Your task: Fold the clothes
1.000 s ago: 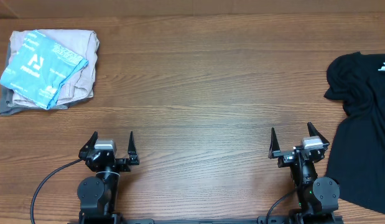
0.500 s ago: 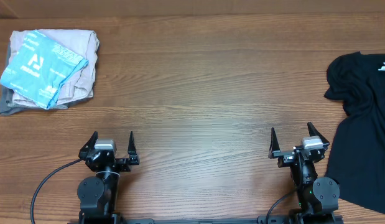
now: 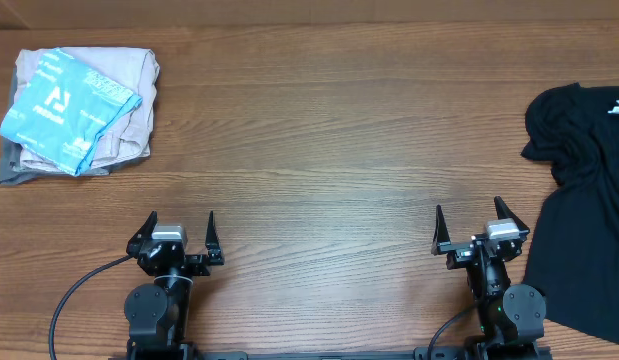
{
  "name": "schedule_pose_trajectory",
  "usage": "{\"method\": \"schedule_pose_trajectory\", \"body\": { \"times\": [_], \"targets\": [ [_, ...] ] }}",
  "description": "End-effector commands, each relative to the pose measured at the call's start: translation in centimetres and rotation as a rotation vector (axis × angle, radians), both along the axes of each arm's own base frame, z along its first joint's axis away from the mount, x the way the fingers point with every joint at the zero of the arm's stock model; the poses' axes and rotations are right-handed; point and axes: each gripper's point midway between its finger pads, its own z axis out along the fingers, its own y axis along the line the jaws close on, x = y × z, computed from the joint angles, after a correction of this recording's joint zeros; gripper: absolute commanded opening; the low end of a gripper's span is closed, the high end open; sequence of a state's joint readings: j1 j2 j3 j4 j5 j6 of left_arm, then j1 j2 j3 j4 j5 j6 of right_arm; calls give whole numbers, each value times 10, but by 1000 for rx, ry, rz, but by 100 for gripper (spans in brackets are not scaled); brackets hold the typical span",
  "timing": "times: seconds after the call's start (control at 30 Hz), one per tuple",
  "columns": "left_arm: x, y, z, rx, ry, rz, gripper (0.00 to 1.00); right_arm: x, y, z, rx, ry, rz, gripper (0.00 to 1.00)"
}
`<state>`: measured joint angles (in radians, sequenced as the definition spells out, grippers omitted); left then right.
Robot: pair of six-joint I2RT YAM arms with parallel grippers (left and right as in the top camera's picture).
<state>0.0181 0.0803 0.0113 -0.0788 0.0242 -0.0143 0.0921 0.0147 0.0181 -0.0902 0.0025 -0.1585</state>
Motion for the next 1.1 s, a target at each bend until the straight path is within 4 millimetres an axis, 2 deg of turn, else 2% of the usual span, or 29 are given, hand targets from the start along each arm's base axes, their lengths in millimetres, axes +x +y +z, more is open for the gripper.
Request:
{"method": "schedule_pose_trajectory", "body": {
  "times": [0.0, 0.8, 0.93, 1.07],
  "targets": [
    [0, 0, 0, 27, -5, -2, 100, 0, 0, -1, -2, -7, 1, 100],
    [0, 0, 0, 27, -6, -2, 100, 0, 0, 0, -2, -9, 2, 100],
    [0, 0, 0, 27, -5, -2, 100, -1, 7, 7, 56, -34, 40, 100],
    [0, 0, 0, 27, -6, -2, 100, -6, 20, 29, 64, -82, 119, 100]
  ]
}}
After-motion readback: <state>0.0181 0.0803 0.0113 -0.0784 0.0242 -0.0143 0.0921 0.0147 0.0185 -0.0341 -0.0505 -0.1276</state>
